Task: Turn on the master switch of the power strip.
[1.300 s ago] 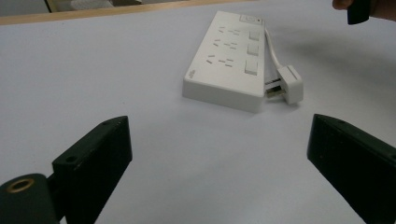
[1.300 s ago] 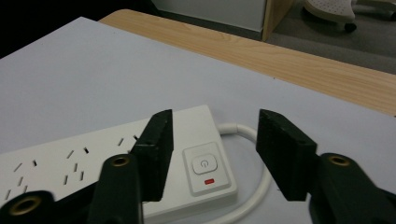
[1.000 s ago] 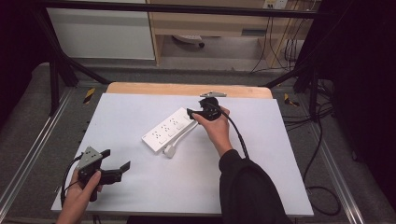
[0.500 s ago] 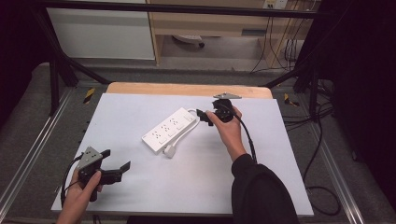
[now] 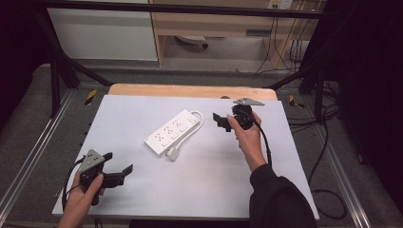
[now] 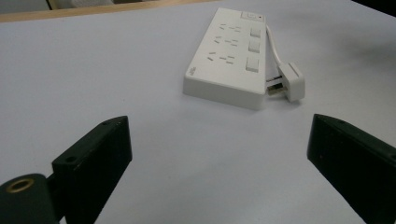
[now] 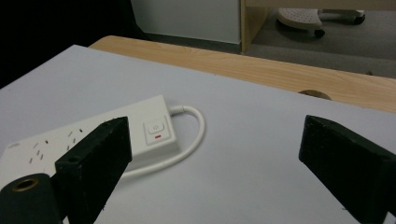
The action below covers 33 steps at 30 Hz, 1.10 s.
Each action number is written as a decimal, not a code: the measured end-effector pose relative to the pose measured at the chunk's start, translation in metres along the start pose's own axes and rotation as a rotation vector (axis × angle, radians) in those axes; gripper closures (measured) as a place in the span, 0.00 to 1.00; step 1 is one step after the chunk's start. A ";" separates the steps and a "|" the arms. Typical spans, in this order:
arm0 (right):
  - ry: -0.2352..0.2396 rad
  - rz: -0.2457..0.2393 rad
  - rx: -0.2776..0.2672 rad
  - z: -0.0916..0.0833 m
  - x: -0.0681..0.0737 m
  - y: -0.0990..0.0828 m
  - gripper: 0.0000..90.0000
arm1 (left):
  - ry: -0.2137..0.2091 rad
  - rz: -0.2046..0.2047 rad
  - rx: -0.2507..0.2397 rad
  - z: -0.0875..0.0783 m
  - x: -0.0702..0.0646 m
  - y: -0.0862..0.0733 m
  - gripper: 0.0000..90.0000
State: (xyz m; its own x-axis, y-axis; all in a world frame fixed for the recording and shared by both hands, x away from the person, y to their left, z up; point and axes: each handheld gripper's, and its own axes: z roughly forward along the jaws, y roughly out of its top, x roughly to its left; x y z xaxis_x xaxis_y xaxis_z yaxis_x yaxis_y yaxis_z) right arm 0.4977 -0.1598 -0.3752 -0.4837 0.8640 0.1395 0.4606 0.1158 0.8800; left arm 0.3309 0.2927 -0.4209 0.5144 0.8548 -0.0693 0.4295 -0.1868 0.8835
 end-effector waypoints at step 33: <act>-0.030 -0.052 -0.142 -0.111 -0.027 -0.031 0.08 | 0.013 0.000 0.009 0.001 0.000 -0.001 0.07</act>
State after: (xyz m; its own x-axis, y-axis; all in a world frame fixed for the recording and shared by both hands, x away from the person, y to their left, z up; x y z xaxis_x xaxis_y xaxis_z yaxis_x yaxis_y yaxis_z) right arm 0.4140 -0.2413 -0.3556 -0.4808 0.8732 0.0803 0.3245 0.0921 0.9414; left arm 0.3315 0.2917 -0.4220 0.5044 0.8612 -0.0632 0.4362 -0.1909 0.8794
